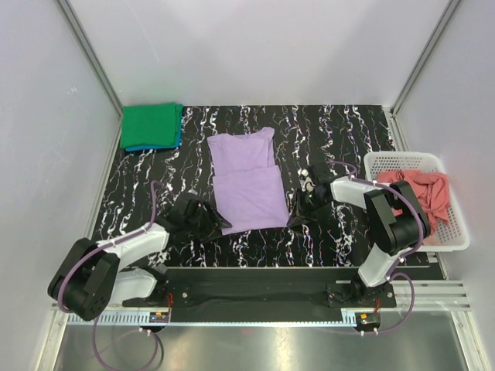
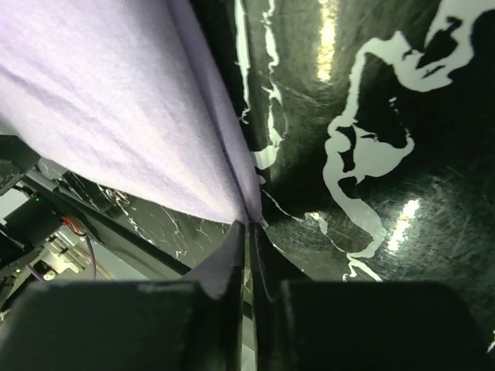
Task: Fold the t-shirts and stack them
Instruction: Fold the tshirt
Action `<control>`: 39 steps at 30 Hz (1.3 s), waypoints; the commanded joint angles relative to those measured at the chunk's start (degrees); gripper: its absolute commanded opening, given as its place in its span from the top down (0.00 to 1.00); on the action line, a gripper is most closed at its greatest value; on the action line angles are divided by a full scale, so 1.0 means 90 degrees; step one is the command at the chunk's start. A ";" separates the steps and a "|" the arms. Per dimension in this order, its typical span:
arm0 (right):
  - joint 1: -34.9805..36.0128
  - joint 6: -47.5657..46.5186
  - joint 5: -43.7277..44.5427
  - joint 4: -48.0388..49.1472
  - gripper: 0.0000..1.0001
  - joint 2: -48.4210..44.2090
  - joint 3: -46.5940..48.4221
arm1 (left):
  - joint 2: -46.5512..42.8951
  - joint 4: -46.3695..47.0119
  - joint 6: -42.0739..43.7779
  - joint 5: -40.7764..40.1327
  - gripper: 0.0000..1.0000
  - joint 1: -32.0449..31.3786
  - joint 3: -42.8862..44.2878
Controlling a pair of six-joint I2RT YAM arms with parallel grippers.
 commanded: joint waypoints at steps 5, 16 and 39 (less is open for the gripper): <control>0.0035 0.0136 -0.0250 0.0579 1.00 -0.0241 -0.0401 | -0.0424 -0.0012 -0.0220 -0.0428 0.37 -0.0025 -0.0595; 0.0035 0.0380 -0.0378 0.0570 1.00 -0.0622 -0.0538 | -0.0297 -0.0380 -0.0668 -0.0837 0.41 -0.0367 -0.0722; 0.0035 0.0527 -0.0544 0.0677 1.00 -0.0827 -0.0870 | -0.0151 -0.1006 -0.1763 -0.1726 0.62 -0.0943 -0.0528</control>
